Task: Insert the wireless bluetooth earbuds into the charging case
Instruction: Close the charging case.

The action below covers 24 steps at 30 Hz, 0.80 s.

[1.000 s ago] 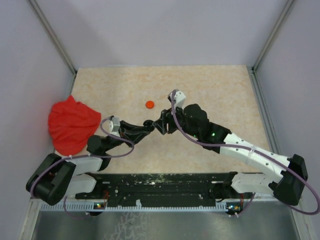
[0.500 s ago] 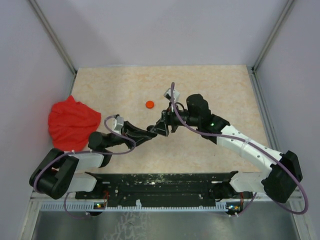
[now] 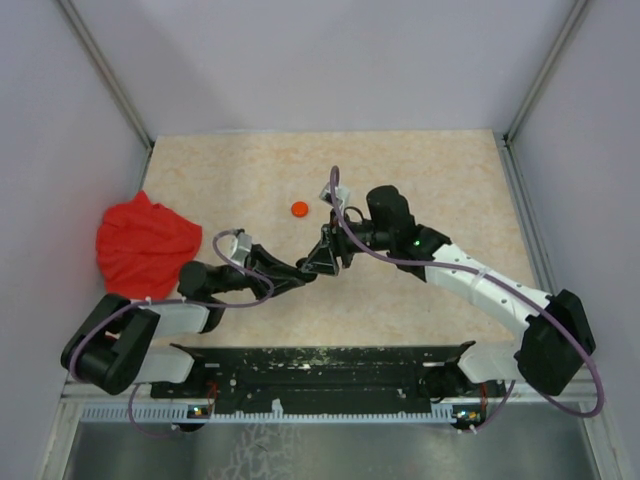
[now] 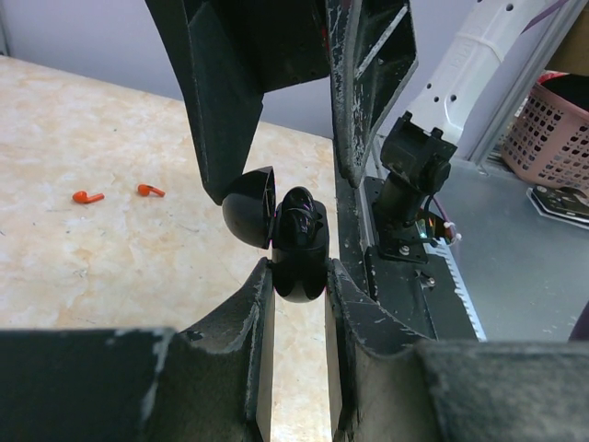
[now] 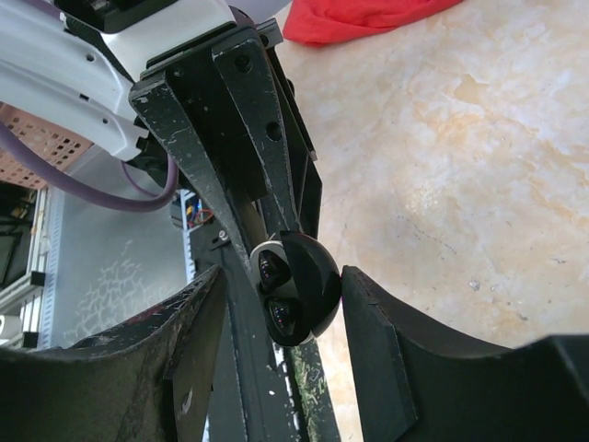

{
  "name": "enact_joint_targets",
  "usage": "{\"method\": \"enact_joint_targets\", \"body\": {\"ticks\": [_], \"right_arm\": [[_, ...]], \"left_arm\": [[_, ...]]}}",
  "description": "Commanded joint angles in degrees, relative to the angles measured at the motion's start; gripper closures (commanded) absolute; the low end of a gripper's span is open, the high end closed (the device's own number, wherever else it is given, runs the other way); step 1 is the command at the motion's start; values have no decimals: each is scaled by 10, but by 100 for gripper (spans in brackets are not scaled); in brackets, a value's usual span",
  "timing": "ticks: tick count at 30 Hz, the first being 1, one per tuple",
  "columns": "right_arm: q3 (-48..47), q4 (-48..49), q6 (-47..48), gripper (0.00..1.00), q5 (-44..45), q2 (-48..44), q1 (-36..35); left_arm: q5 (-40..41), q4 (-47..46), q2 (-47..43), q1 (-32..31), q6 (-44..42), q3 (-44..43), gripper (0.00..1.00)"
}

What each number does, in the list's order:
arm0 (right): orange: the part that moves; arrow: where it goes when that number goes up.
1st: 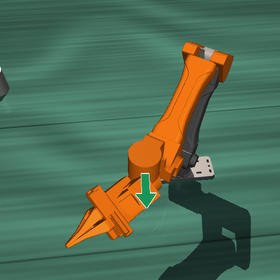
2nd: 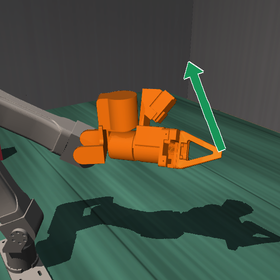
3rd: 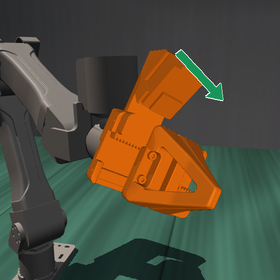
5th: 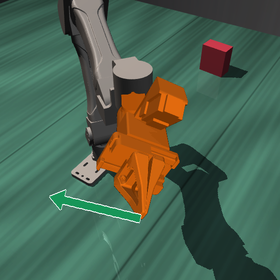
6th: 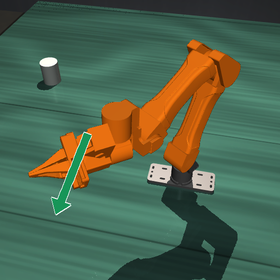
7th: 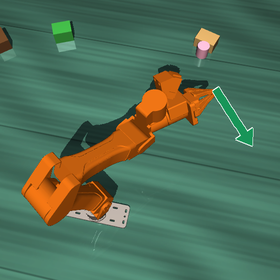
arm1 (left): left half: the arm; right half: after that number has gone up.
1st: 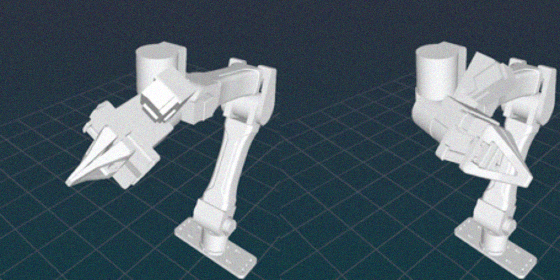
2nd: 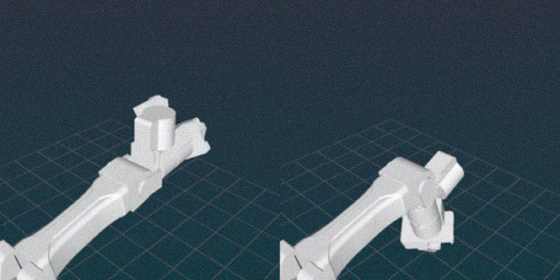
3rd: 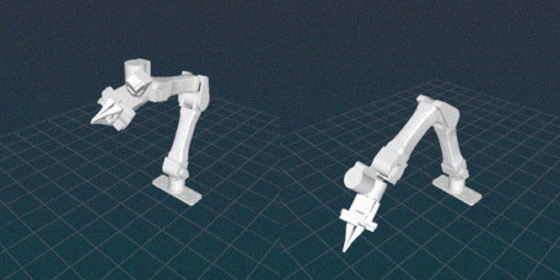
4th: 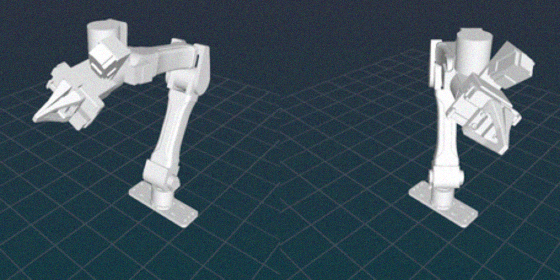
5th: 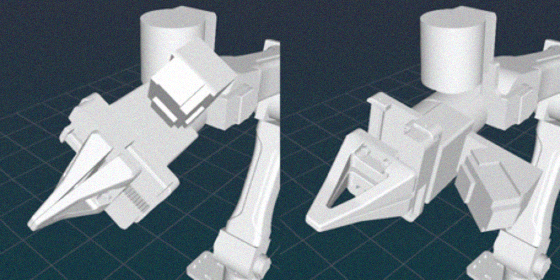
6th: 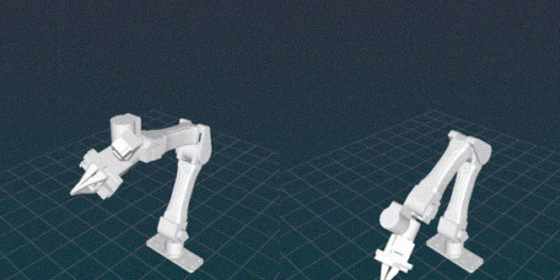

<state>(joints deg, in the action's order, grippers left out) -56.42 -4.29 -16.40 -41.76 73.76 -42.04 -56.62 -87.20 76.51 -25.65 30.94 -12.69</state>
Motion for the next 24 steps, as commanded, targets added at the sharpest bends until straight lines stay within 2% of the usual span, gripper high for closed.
{"method": "enact_joint_targets", "body": {"ticks": [1, 8, 18, 20, 24], "right_arm": [[-32, 11, 9, 48, -89, -27, -7], [-31, -2, 27, 50, -109, -38, -8], [-35, -40, 71, 50, -108, -58, -8], [-34, -44, 76, 50, -80, -66, -9], [-25, -63, 106, 50, 48, -80, -8]], "left_arm": [[32, -45, -19, 4, -28, -11, 99], [45, 8, -35, 5, -47, -16, 99], [52, 29, -25, 4, -48, -22, 99], [51, 29, -25, 5, -47, -23, 99], [42, 35, -29, 4, -50, -25, 99]]}}
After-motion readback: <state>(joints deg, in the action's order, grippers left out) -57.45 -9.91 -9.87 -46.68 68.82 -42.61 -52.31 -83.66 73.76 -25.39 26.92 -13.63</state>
